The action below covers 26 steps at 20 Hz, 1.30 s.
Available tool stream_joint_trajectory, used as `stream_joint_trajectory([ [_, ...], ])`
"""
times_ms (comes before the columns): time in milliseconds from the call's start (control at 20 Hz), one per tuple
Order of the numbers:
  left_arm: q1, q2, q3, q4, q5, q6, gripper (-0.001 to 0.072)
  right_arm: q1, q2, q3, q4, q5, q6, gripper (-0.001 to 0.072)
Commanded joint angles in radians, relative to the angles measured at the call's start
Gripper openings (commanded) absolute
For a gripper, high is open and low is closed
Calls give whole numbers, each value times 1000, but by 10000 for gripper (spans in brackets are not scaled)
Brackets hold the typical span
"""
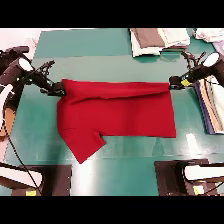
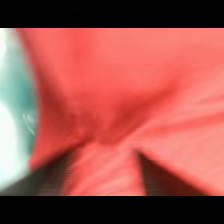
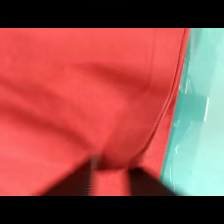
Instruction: Fold the shirts.
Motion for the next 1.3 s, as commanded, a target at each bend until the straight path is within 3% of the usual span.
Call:
stream_joint_trajectory([
  [0, 6, 6, -3, 3, -79, -16, 600, 2, 9, 13, 50, 15, -1, 393],
  [250, 13, 252, -140, 192, -101, -113, 600, 2, 122, 31, 50, 114, -2, 390],
  [600, 13, 679, -749, 162, -66, -164, 601, 2, 418, -228, 50, -17, -2, 387],
  [1050, -11, 721, -993, -166, 233, -146, 600, 2, 549, -288, 50, -62, -2, 387],
  [1250, -130, 721, -995, -223, 242, -135, 595, 2, 579, -288, 49, -53, -2, 387],
])
